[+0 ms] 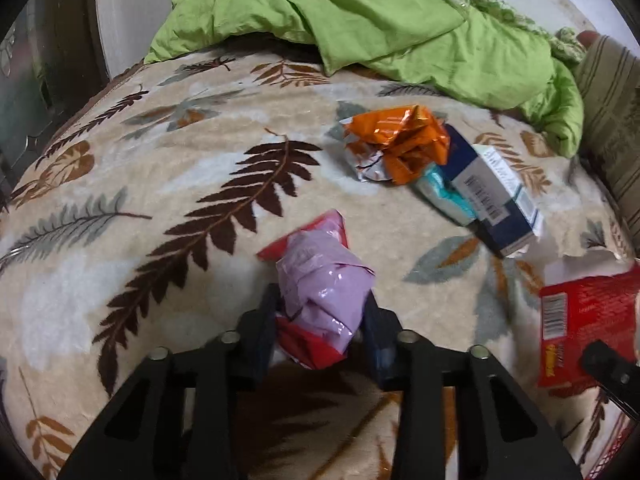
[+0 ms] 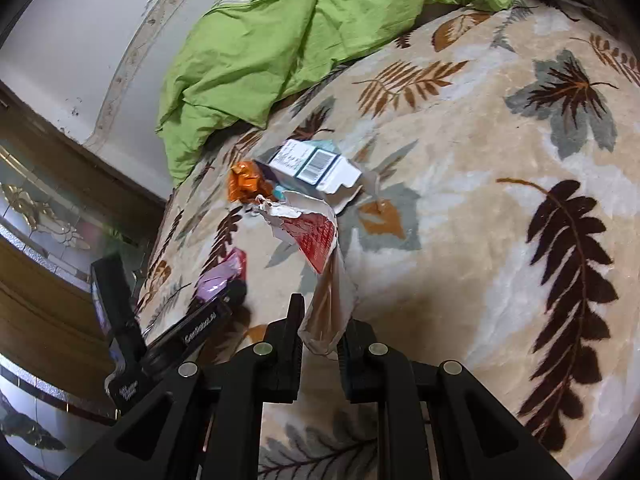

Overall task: Collect trash
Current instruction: 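Grasp the pink wrapper with the left tool while the right grasps the foil wrapper, then hold the pink and foil wrappers above the bed with both tools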

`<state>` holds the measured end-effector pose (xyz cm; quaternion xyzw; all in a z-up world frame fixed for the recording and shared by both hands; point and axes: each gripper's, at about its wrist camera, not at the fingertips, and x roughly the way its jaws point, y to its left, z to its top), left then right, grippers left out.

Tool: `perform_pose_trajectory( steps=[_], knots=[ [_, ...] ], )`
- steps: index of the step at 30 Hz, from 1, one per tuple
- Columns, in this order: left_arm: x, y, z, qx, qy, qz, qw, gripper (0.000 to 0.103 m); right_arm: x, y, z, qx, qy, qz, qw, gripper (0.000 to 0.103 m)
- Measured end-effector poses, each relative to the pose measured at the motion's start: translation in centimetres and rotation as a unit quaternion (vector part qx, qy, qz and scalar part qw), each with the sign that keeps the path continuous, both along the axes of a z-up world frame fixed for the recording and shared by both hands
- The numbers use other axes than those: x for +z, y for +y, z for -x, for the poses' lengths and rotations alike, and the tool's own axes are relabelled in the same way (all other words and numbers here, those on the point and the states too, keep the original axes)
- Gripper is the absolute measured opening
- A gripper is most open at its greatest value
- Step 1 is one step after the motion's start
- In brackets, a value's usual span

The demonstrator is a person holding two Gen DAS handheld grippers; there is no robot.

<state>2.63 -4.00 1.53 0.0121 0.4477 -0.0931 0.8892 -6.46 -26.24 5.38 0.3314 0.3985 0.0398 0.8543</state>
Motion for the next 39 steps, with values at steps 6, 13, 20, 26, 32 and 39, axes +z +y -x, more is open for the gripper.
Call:
perform_pose_trajectory(
  steps=[6,13,20,26,32,39],
  knots=[
    [1.5,-0.2,2.0,0.000,-0.044,-0.011,0.9990,0.034,1.2,1.4,-0.2,0.006,-0.020,0.074,0.997,0.015],
    [3.0,0.6,5.1,-0.001,-0.062,0.002,0.9981,0.034,2.9,3.9,0.5,0.018,-0.052,0.184,0.981,0.015],
    [4.8,1.7,9.0,-0.001,-0.088,-0.010,0.9961,0.034,3.4,4.8,1.8,0.020,-0.061,0.221,0.973,0.015],
    [5.7,2.5,11.4,-0.004,-0.112,-0.011,0.9937,0.034,3.8,5.1,2.5,0.021,-0.069,0.212,0.975,0.015],
    [5.5,3.1,11.2,0.007,-0.108,0.003,0.9942,0.034,4.2,5.3,3.2,0.023,-0.079,0.207,0.975,0.015],
    [5.0,2.8,10.8,0.007,-0.102,0.003,0.9948,0.034,4.2,4.8,3.6,0.018,-0.080,0.195,0.977,0.015]
  ],
)
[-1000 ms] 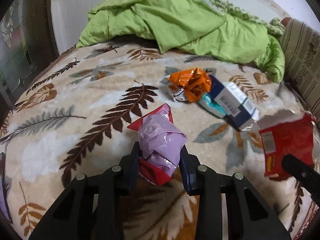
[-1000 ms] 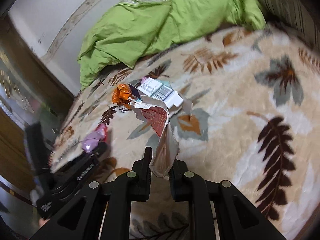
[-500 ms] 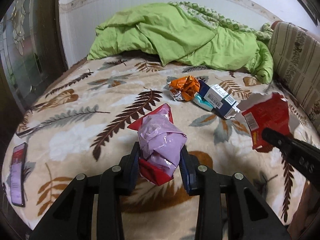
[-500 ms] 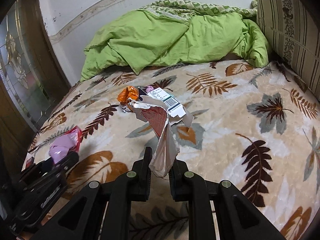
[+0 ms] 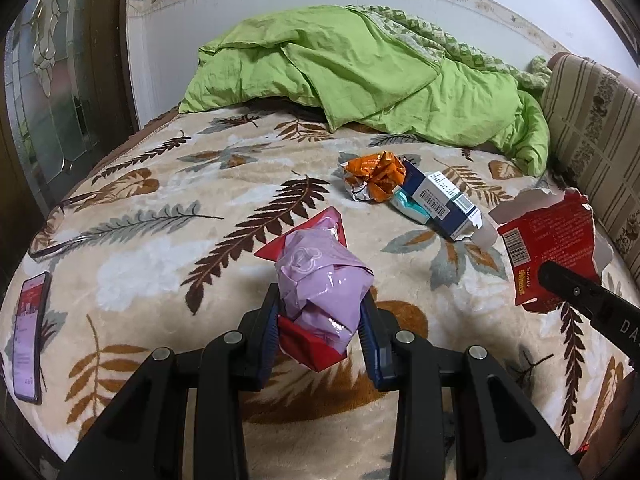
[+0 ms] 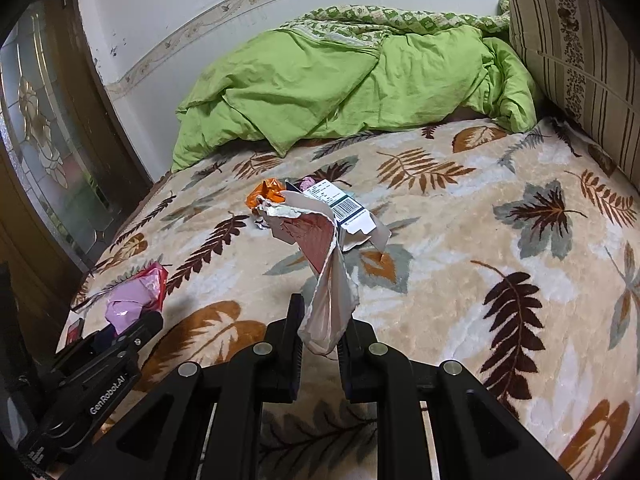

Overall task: Collect trash
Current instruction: 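Hold the pink and foil wrappers above the bed with both tools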

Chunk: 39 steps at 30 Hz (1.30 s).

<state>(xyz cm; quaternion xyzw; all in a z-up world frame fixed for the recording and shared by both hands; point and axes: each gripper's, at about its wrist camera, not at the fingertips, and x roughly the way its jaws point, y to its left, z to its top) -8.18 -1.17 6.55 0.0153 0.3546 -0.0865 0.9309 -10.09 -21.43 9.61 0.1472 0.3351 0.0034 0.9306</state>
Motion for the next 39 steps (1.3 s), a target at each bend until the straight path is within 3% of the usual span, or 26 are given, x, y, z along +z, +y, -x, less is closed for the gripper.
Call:
perform_pose_trajectory(
  steps=[25,33,39],
  knots=[
    [0.0,-0.5,0.0,-0.004,-0.003,0.000,1.0000,0.034,-0.2,0.2,-0.3,0.014,0.005,-0.011,1.000,0.015],
    [0.5,0.2,-0.1,-0.008,-0.004,0.049,0.9988,0.034,-0.2,0.2,-0.4,0.013,0.005,-0.011,1.000,0.015],
    [0.0,1.4,-0.9,0.003,0.020,0.076,0.9969,0.034,-0.1,0.6,-0.3,0.015,0.002,-0.011,1.000,0.015]
  ],
)
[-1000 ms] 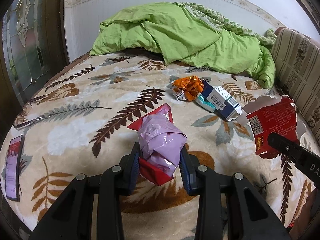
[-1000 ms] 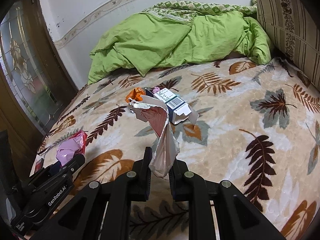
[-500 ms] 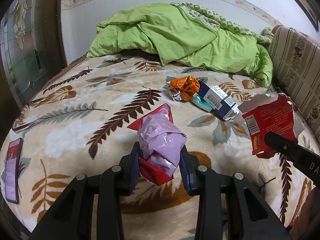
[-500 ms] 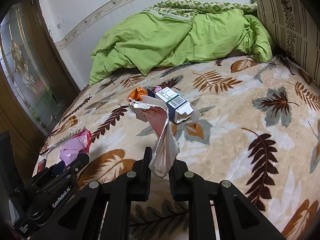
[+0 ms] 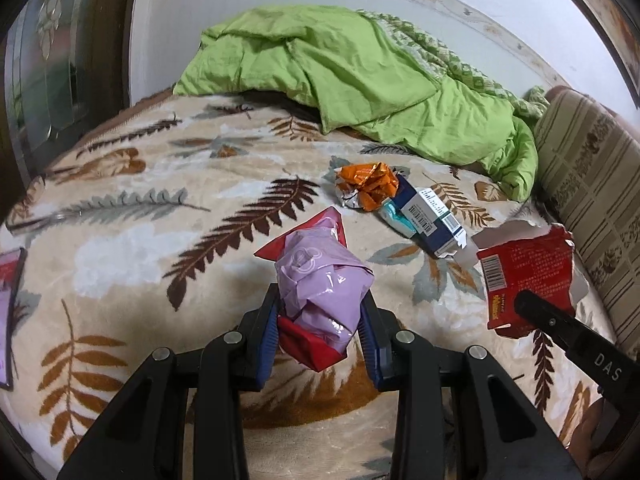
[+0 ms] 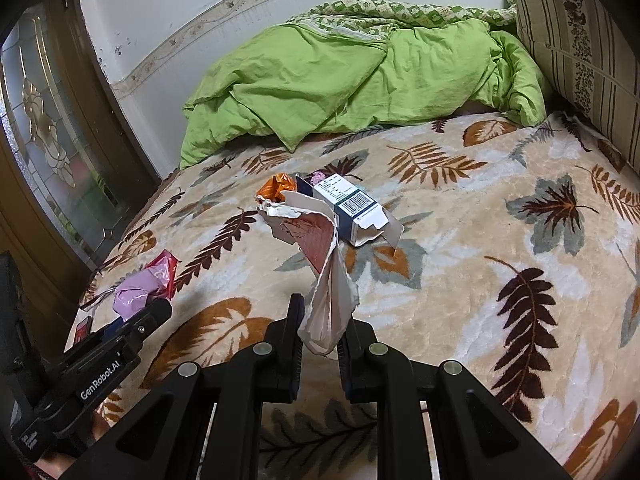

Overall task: Collect trash
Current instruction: 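Hold the pink and foil wrappers above the bed with both tools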

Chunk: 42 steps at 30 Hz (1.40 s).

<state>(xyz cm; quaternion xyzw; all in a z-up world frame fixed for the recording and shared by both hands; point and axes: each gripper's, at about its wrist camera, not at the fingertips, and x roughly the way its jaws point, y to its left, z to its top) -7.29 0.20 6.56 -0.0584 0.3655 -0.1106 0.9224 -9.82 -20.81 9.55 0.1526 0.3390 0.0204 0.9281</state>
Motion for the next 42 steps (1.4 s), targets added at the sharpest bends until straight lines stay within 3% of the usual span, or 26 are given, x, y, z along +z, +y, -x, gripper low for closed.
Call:
perform_pose_trajectory(
  steps=[5,17,42],
  knots=[
    [-0.2,-0.1,0.0,0.003,0.002,-0.006,1.0000,0.034,0.0,-0.3,-0.1,-0.001,-0.001,-0.010,1.000,0.015],
    [0.3,-2.7,1.3,-0.026,-0.044,-0.073,0.9960,0.034,0.0,-0.6,-0.1,0.004,-0.002,-0.018,1.000,0.015],
    [0.4,-3.4,1.9,-0.034,-0.057,-0.085,0.9942,0.034,-0.2,-0.5,-0.2,0.005,0.000,-0.015,1.000,0.016]
  ],
)
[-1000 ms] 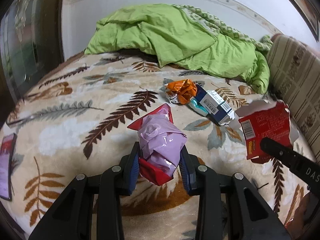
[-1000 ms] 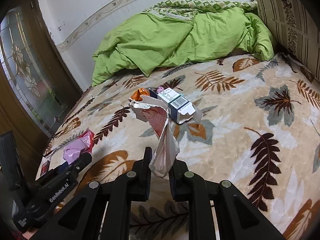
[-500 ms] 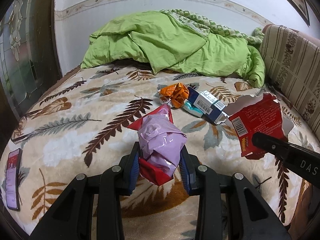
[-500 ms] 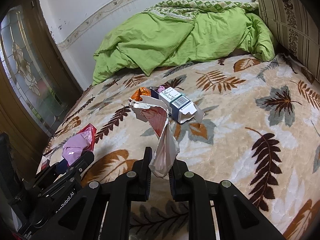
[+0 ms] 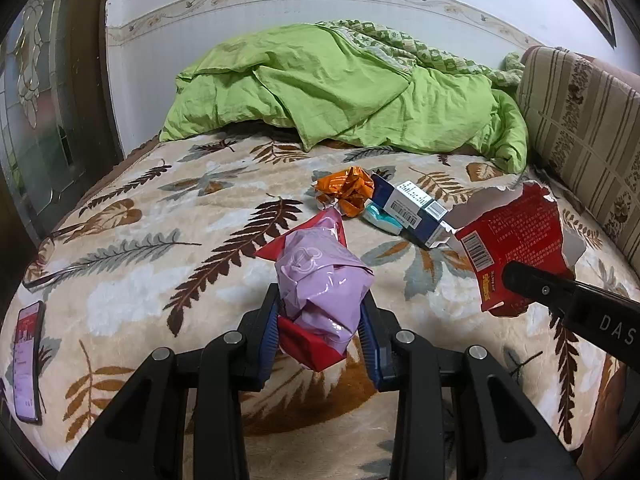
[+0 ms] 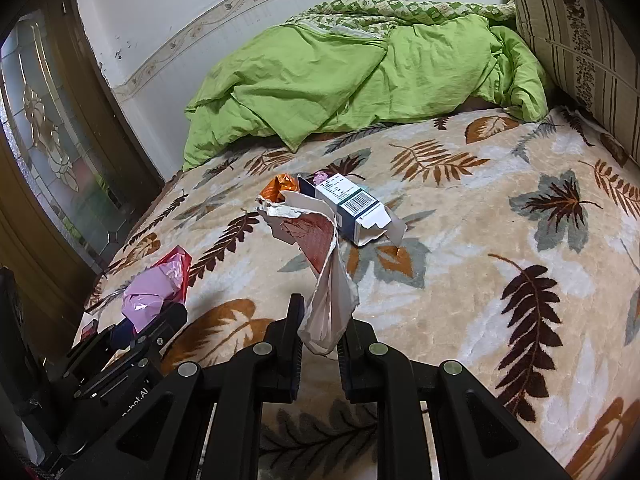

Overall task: Collect trash
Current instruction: 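Hold the pink and foil wrappers above the bed with both tools, then carry both wrappers over the red wastebasket and open both tools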

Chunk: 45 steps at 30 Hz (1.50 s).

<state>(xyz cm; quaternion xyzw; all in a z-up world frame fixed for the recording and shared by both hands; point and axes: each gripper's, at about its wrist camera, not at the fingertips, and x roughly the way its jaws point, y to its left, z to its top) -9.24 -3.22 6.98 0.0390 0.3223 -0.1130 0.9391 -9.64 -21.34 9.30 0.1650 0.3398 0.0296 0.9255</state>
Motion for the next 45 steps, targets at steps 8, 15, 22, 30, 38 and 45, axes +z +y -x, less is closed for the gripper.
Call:
perform_pose_trajectory(
  steps=[8,15,22,30,38,45],
  knots=[
    [0.5,-0.5,0.7,-0.022,0.000,0.000,0.9998,0.034,0.3,-1.8,2.1,-0.018,-0.001,-0.048,0.999,0.016],
    [1.2,-1.8,2.9,-0.060,-0.001,0.008,0.9982,0.034,1.3,-3.7,6.6,-0.038,-0.001,-0.096,0.995,0.016],
    [3.3,-5.3,7.2,-0.146,-0.006,0.021,0.9891,0.035,4.2,-7.4,13.4,-0.076,-0.016,-0.084,0.993,0.016],
    [5.2,-11.5,11.4,-0.251,0.018,0.037,0.9670,0.035,5.0,-13.8,23.1,-0.173,-0.008,-0.054,0.983,0.016],
    [5.9,-19.8,16.1,-0.373,0.068,0.043,0.9242,0.035,4.7,-19.8,31.9,-0.275,0.006,-0.057,0.960,0.016],
    [3.3,-27.3,21.3,-0.471,0.153,0.027,0.8685,0.035,3.2,-22.5,36.4,-0.327,0.021,-0.077,0.942,0.018]
  ],
)
